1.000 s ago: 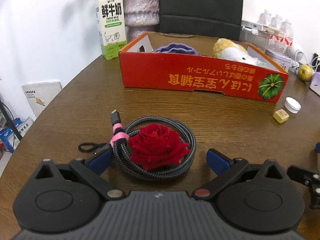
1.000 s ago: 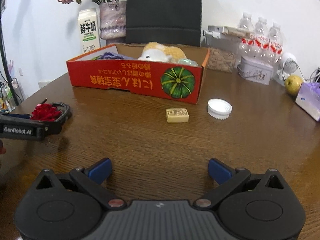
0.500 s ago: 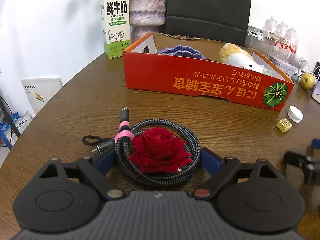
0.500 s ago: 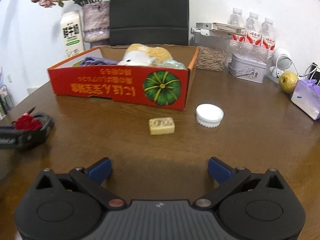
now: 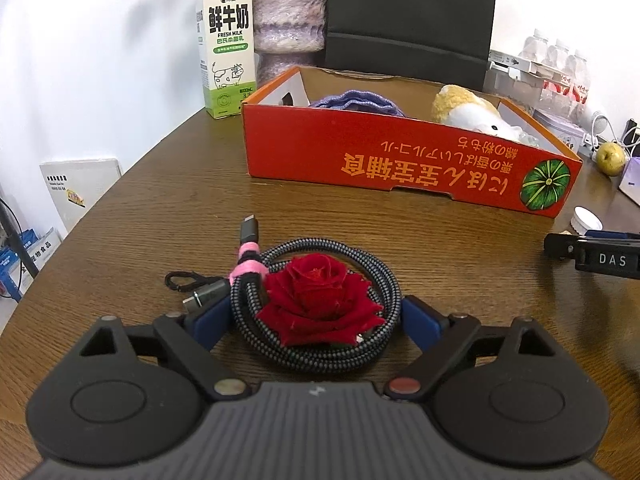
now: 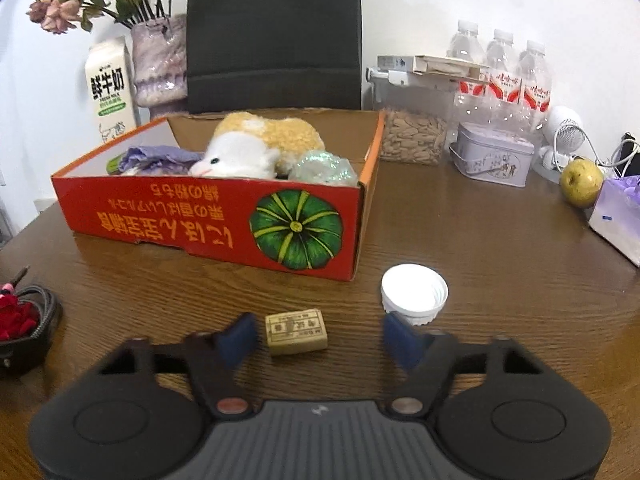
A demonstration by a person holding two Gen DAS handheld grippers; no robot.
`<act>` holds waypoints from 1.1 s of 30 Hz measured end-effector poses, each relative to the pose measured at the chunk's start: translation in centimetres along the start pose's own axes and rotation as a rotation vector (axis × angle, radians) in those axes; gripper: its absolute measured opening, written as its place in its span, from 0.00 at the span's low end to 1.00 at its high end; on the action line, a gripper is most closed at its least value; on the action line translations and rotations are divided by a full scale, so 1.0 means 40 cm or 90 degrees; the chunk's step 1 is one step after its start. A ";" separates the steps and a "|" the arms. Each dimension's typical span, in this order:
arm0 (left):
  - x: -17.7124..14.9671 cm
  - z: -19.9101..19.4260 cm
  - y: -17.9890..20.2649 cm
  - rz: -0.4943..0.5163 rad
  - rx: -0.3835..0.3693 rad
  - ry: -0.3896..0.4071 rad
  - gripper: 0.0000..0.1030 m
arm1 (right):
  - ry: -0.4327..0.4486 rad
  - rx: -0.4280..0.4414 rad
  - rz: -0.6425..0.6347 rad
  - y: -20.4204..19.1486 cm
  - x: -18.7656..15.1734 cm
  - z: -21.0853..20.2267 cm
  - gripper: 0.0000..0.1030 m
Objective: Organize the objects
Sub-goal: 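Grasp the yellow soap bar with the right gripper while the left gripper holds the cable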
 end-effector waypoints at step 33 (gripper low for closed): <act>-0.067 -0.107 0.044 0.074 -0.066 0.051 0.87 | 0.029 0.109 -0.116 -0.148 -0.160 -0.176 0.29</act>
Point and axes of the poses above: each gripper's, at about its wrist camera, not at the fingertips, and z roughly the way its jaws point, y to its right, x to its top, the point moved 5 cm from there along z, roughly the way its jaws point, and after that the axes turned 10 degrees about -y, right-handed, at the moved point
